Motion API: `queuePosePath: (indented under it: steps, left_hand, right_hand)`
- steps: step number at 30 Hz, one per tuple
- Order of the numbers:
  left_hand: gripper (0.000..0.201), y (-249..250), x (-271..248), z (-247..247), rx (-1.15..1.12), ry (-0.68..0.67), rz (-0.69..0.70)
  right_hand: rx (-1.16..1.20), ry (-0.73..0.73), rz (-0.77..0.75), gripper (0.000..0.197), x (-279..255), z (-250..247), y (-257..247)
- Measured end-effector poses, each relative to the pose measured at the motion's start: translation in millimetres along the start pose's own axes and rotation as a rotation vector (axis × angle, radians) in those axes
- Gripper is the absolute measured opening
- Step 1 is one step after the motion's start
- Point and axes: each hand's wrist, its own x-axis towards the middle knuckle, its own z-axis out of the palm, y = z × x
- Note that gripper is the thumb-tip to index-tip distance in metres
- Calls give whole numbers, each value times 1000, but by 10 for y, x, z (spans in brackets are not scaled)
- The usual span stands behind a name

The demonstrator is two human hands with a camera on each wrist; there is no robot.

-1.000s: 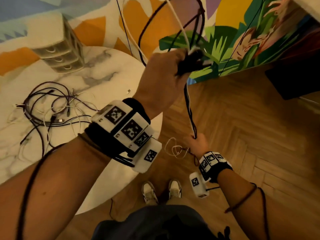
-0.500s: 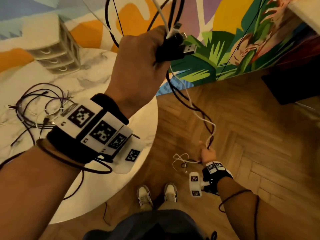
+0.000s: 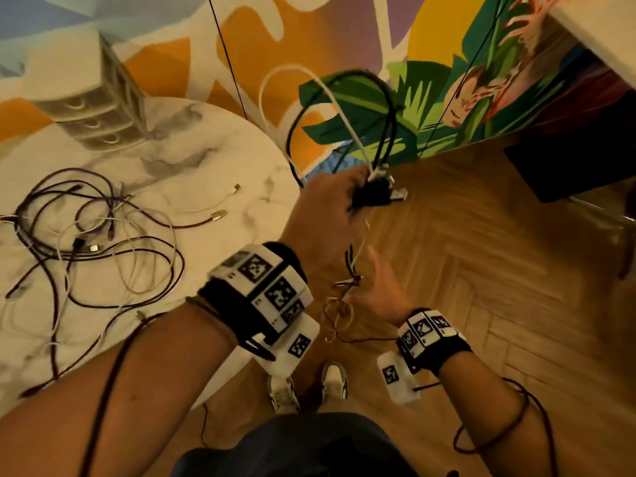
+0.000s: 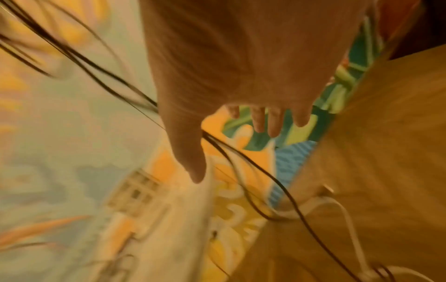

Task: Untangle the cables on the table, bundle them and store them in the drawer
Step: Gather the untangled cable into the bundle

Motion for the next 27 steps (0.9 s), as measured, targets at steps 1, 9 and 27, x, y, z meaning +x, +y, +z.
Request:
queuePosePath:
  steps: [1, 9, 27]
  left_hand:
    - [23, -60, -40, 71, 9, -31, -32]
    - [17, -209, -157, 101, -104, -143, -298]
    - [35, -20, -218, 271, -508, -229, -425]
  right_hand:
    - [74, 69, -56, 114, -104, -114, -445]
    - [513, 45, -140, 35, -216, -251, -1488]
    - [320, -24, -320, 69, -310, -607, -1144]
